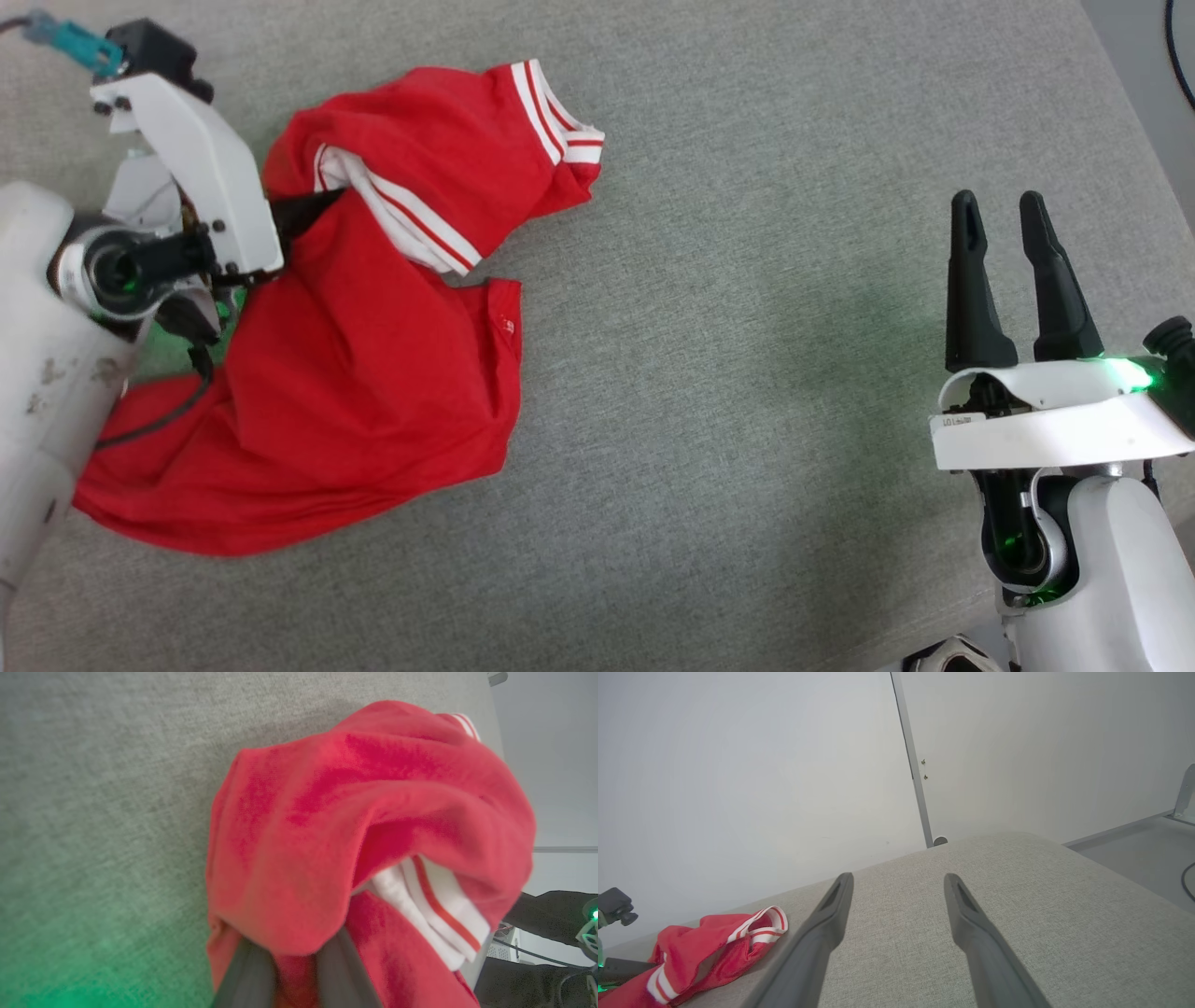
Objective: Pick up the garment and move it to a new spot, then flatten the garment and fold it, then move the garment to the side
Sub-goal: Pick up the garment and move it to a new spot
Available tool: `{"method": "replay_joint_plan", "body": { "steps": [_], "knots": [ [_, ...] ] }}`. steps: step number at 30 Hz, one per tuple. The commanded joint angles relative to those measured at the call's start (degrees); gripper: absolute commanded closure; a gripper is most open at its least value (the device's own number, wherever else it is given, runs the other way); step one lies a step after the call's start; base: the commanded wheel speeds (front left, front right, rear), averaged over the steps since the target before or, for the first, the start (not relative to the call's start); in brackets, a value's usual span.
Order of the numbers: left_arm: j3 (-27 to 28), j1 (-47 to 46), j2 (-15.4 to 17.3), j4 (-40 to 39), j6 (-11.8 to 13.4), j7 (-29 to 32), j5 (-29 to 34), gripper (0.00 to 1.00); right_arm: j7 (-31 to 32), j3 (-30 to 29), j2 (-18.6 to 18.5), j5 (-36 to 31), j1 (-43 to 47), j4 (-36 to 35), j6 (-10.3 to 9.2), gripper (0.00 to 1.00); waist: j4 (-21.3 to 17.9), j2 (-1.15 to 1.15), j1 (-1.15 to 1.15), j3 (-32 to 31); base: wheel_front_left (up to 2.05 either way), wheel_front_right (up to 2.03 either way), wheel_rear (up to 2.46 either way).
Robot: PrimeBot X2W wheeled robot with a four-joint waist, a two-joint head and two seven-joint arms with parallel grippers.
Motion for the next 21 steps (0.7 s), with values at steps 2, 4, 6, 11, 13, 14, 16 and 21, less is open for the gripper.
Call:
{"method": "replay_joint_plan", "body": {
  "steps": [2,4,6,11,13,14,16,21],
  "knots": [
    [-4.15,4.58,-1.28,4.35,0.18,2.56,2.27,1.0,-0.28,0.34,0.18,0.31,-1.02,-0.21,0.03,0.0,-0.5,0.0,0.0,0.83,0.0,0.0,0.0],
    [-5.28,4.15,-1.89,5.66,-0.48,2.93,3.24,1.0,-0.28,0.62,0.17,0.23,-1.24,-0.32,0.03,0.0,-0.59,0.0,0.0,0.94,0.0,0.0,0.0],
    [-6.23,3.92,-3.14,6.59,-1.33,2.7,4.26,1.0,-0.28,0.46,0.18,-0.02,-1.02,-0.18,0.03,0.0,-0.33,0.0,0.0,0.58,0.0,0.0,0.0],
    [-6.14,1.69,-6.12,6.86,-3.75,-1.18,5.14,0.0,-0.28,0.14,0.16,-1.26,-0.81,0.52,0.03,0.0,2.12,0.0,0.0,-1.61,0.0,0.0,0.0],
    [-5.09,0.72,-7.06,5.98,-4.37,-3.6,4.58,0.0,-0.28,0.0,0.16,-2.43,-0.79,1.1,0.03,0.0,3.82,0.0,0.0,-2.96,0.0,0.0,0.0],
    [-4.93,0.15,-6.86,5.43,-4.51,-4.99,5.14,0.0,-0.28,0.06,0.14,-2.9,-0.83,1.39,0.03,0.0,4.66,0.0,0.0,-3.56,0.0,0.0,0.0],
    [-4.51,-0.35,-7.11,4.02,-4.78,-7.66,5.04,0.0,-0.27,-0.44,0.15,-4.41,-0.89,2.03,0.03,0.0,6.71,0.0,0.0,-5.17,0.0,0.0,0.0],
    [-3.53,-0.01,-7.66,-2.44,-4.91,-13.27,3.28,0.0,-0.28,-0.68,0.12,-7.4,-1.02,4.18,0.03,0.0,11.85,0.0,0.0,-9.13,0.0,0.0,0.0]
  ]
}}
